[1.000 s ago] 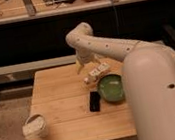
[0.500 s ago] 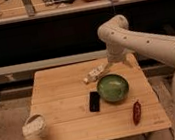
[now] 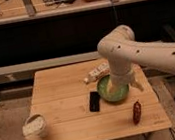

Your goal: Move the arm in a circular motion

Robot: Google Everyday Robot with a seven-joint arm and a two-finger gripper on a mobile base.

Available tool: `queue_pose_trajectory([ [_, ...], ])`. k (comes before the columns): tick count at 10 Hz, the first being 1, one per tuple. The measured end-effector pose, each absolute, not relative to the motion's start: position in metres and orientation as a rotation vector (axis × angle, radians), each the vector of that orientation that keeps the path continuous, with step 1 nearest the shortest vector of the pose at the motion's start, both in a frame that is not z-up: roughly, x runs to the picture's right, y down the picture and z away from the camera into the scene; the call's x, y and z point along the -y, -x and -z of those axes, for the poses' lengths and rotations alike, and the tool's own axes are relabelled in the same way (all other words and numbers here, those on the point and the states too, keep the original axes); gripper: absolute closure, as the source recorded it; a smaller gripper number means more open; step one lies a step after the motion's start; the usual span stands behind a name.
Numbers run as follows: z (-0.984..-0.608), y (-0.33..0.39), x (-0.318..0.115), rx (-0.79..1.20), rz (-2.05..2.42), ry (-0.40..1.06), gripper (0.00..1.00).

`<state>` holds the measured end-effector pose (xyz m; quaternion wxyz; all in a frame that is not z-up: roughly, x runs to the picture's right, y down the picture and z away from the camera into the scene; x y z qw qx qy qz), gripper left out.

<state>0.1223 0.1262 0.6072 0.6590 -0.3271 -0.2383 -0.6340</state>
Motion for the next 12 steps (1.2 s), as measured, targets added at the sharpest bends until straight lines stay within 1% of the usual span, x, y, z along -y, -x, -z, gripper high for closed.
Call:
queue_pose_trajectory([
  [2,-0.592,-0.055,-0.147,0.697,1.49,0.648,0.2],
  [3,-0.593,-0.005,-0.155,0.807,1.55,0.558,0.2],
  [4,-0.596,0.027,-0.158,0.871,1.595,0.496,0.2],
  [6,-0.614,0.091,-0.16,0.981,1.713,0.365,0.2],
  [7,-0.639,0.132,-0.154,1.012,1.82,0.279,0.2],
  [8,-0.66,0.152,-0.146,1.007,1.887,0.239,0.2],
  [9,-0.693,0.172,-0.128,0.969,1.969,0.202,0.2],
  [10,-0.726,0.176,-0.106,0.906,2.025,0.196,0.2],
  [12,-0.799,0.138,-0.033,0.702,2.041,0.245,0.2],
])
